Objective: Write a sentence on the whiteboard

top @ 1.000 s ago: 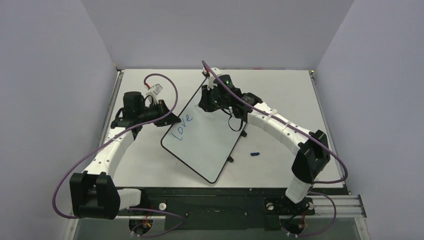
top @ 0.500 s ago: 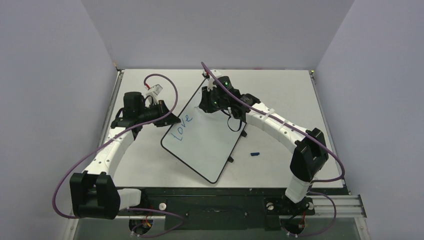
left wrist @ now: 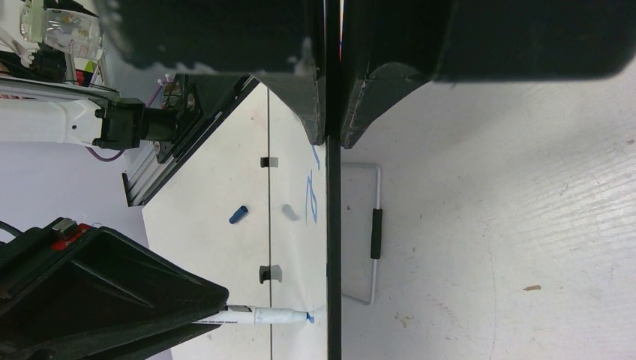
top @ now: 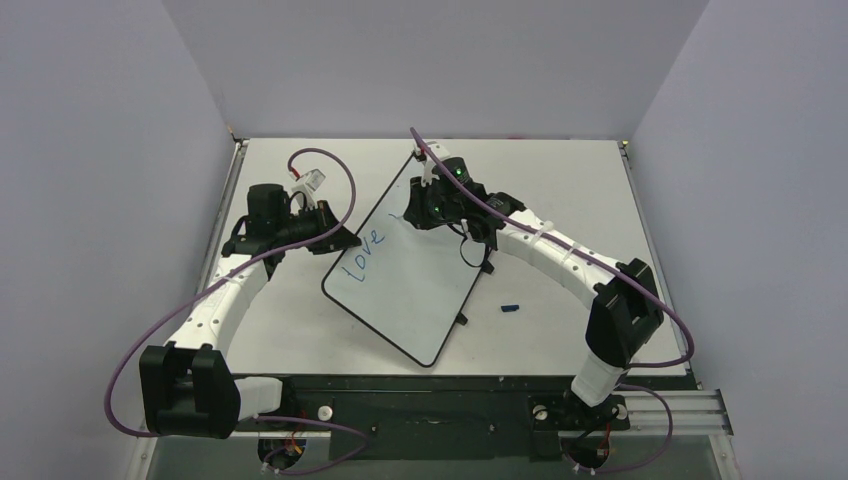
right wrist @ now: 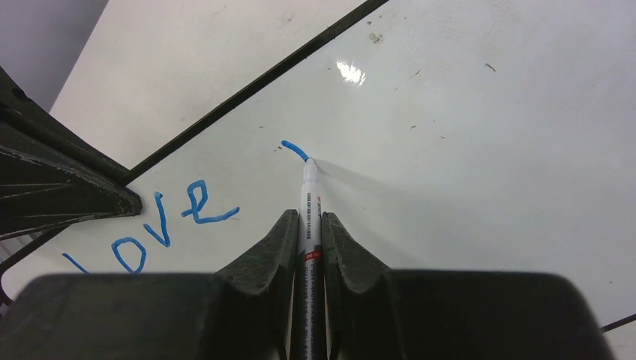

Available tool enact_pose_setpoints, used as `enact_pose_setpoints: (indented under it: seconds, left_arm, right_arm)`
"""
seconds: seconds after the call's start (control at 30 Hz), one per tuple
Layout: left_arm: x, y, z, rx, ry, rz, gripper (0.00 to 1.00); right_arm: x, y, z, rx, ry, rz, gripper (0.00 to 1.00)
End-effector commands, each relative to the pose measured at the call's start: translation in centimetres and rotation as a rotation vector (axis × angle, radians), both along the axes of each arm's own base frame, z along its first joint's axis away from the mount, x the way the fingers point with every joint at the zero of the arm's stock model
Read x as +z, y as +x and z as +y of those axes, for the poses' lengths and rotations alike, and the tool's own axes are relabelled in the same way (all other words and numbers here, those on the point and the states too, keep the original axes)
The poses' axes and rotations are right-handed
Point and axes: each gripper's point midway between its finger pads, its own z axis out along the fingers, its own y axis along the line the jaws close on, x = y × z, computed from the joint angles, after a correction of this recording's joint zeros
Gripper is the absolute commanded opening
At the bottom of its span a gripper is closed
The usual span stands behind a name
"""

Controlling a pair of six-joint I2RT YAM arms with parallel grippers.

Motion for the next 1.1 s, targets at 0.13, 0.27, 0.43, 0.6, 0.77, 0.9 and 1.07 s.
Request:
enact_pose_setpoints:
  seconds: [0.13,0.27,0.43,0.6,0.77,0.9,1.07]
  left_arm:
    - [3.0,0.5,-0.8,-0.054,-0.009,-0.151,0.0]
    - [2.7,0.5,-0.8,-0.06,0.008,-0.148,0.0]
    - [2.6,0.3,-0.8,-0.065,0.027,-0.153,0.0]
    - [2.4,0.3,-0.8,-0.07,0.042,-0.158,0.0]
    - [2.4,0.3,-0.8,-0.075,0.051,-0.165,0.0]
    - [2.5,0.3,-0.7,-0.073,0.054,-0.17,0.0]
    - [2.6,0.3,-0.7,-0.072,0.054,-0.172,0.0]
  right_arm:
    - [1.2,0.3,0.5,-0.005,0.023,-0.011,0.0]
    - [1.8,0.8,1.0,-0.004,0.03,-0.017,0.0]
    - [2.3,1.5,1.3,-0.009,0.032,-0.028,0.0]
    - [2.4,2.4,1.1,-0.029,0.027,-0.03,0.0]
    - [2.5,3.3,0.4,-0.056,0.027,-0.028,0.0]
    - [2.1,3.1,-0.3,-0.059,0.018,-0.021,0.0]
    - [0.8,2.1,-0.8,-0.051,0.005,0.005,0.0]
